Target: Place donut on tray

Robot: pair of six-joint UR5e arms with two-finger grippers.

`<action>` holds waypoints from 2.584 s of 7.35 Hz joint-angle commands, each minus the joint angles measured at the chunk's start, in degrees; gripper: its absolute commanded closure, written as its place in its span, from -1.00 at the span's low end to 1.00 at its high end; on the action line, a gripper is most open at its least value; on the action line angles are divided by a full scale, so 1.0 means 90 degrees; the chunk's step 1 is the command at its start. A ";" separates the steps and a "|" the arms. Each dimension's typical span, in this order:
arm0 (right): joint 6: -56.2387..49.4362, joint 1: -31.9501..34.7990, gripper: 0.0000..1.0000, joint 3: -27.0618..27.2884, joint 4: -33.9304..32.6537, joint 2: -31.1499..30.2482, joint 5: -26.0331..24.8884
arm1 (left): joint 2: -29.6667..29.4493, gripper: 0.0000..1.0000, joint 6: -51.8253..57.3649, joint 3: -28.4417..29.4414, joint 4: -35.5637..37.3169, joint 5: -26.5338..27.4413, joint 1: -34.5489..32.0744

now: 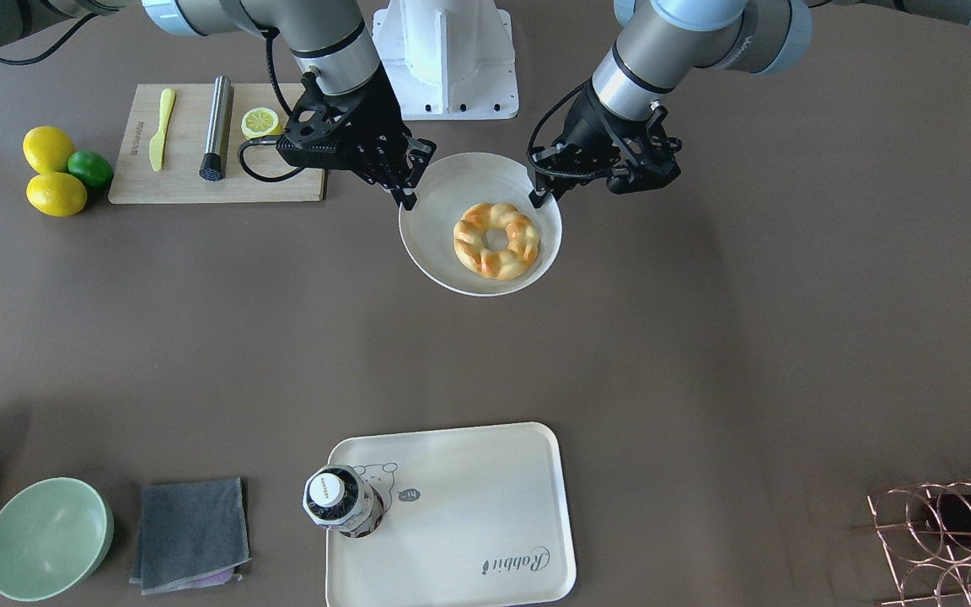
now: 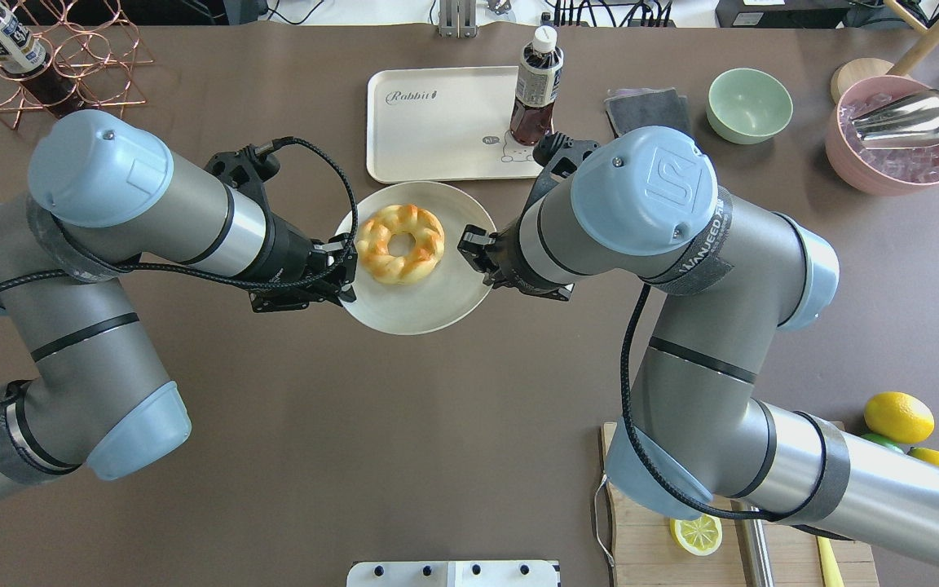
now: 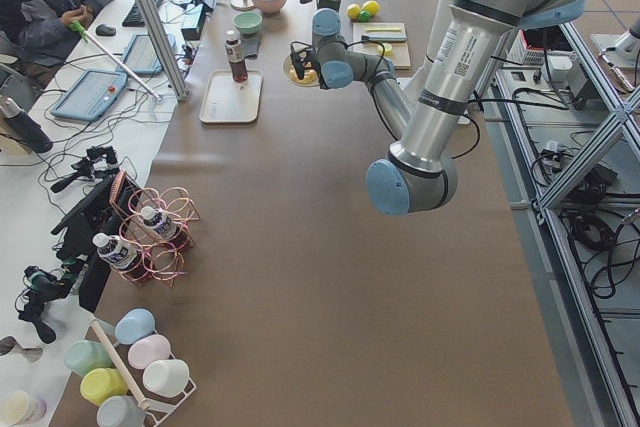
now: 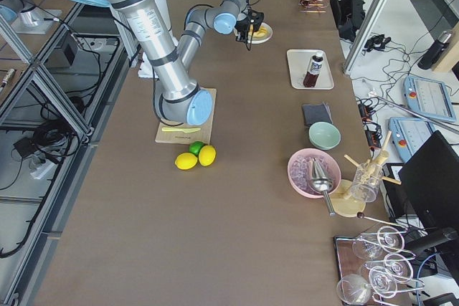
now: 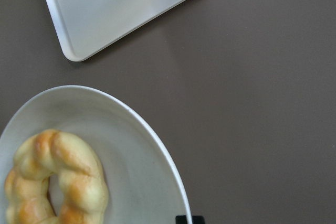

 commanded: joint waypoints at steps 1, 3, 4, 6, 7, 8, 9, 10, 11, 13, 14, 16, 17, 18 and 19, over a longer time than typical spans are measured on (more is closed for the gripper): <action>0.0000 -0.0009 1.00 0.0058 0.0003 0.0058 0.0029 | -0.0034 1.00 -0.0009 -0.0023 0.0000 0.0000 0.0016; 0.0175 -0.0019 -1.00 0.0107 0.0003 0.0087 -0.0010 | -0.0034 1.00 -0.0009 0.0006 -0.0029 0.0000 0.0016; 0.0186 -0.0019 -1.00 0.0137 -0.0006 0.0087 -0.0010 | -0.0034 1.00 -0.0009 0.0006 -0.0039 -0.0010 0.0016; 0.0186 0.0010 -1.00 0.0224 -0.0045 -0.0020 0.0000 | -0.0044 1.00 -0.0009 -0.0003 -0.0048 -0.0029 0.0007; 0.0186 0.0136 -1.00 0.0322 -0.0074 -0.0146 0.0029 | -0.0054 1.00 0.0001 0.0016 -0.0077 -0.0020 -0.0080; 0.0176 0.0253 -1.00 0.0584 -0.0094 -0.0418 0.0077 | -0.0141 1.00 0.0001 0.0084 -0.0145 -0.0029 -0.0284; 0.0108 0.0380 -1.00 0.0741 -0.0085 -0.0681 0.0262 | -0.0296 1.00 0.0068 0.0413 -0.0233 -0.0029 -0.0470; -0.0134 0.0700 -1.00 0.0752 -0.0075 -0.0800 0.0689 | -0.0559 1.00 0.0224 0.0929 -0.0321 -0.0039 -0.0655; -0.0659 0.1119 -1.00 0.0781 -0.0075 -0.1072 0.1138 | -0.0958 1.00 0.0245 0.1707 -0.0709 -0.0039 -0.0754; -0.2101 0.1726 -1.00 0.0752 -0.0026 -0.1813 0.1581 | -0.1768 1.00 0.0332 0.3659 -0.1656 -0.0612 -0.1085; -0.2950 0.2106 -1.00 0.0752 -0.0007 -0.2271 0.1746 | -0.1917 1.00 0.0874 0.4132 -0.1669 -0.0586 -0.1155; -0.4416 0.3043 -1.00 0.0752 -0.0006 -0.3082 0.2380 | -0.2064 1.00 0.0968 0.4787 -0.1921 -0.0528 -0.1321; -0.5062 0.3318 -1.00 0.0752 0.0003 -0.3444 0.2518 | -0.2259 1.00 0.0890 0.5439 -0.2436 -0.0402 -0.1321; -0.5784 0.3611 -1.00 0.0752 0.0003 -0.3815 0.2635 | -0.2560 1.00 0.0764 0.6074 -0.2702 -0.0294 -0.1312; -0.6342 0.3933 -1.00 0.0762 0.0003 -0.4109 0.2868 | -0.2795 1.00 0.0743 0.6458 -0.2840 -0.0216 -0.1312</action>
